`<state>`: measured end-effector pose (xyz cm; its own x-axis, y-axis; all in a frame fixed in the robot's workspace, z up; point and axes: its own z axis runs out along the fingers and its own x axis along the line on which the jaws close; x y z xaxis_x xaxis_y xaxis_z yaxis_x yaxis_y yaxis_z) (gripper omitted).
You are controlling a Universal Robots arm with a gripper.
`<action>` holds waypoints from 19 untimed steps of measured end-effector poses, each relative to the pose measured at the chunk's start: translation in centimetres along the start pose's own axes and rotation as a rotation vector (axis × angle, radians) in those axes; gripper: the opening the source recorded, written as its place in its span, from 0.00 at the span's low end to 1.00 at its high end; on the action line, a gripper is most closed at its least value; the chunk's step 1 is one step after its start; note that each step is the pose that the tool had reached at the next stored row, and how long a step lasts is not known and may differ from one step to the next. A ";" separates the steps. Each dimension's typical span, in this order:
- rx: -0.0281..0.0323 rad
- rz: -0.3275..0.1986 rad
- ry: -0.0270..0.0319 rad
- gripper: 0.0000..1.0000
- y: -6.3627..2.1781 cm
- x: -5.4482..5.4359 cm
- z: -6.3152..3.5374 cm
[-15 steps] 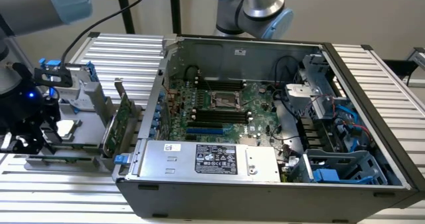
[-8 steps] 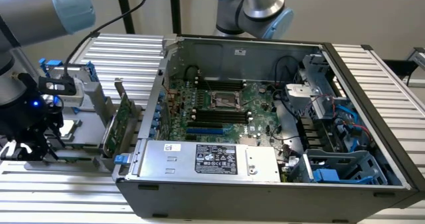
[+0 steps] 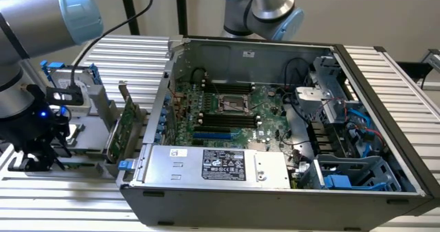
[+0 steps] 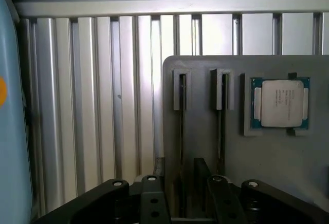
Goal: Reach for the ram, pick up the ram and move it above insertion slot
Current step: 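Pick up the ram and move it above insertion slot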
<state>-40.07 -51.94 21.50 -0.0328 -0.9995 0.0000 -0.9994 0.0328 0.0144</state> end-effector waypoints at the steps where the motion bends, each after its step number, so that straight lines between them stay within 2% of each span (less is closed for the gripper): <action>1: -0.0002 0.000 0.0001 0.36 0.00 0.0 0.17; 10: -0.0001 0.000 0.0000 0.36 -0.07 -0.2 1.74; 19: -0.0003 0.000 0.0002 0.35 -0.06 -0.8 2.03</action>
<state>-40.01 -51.13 19.47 -0.0327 -0.9995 0.0002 -0.9994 0.0327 0.0147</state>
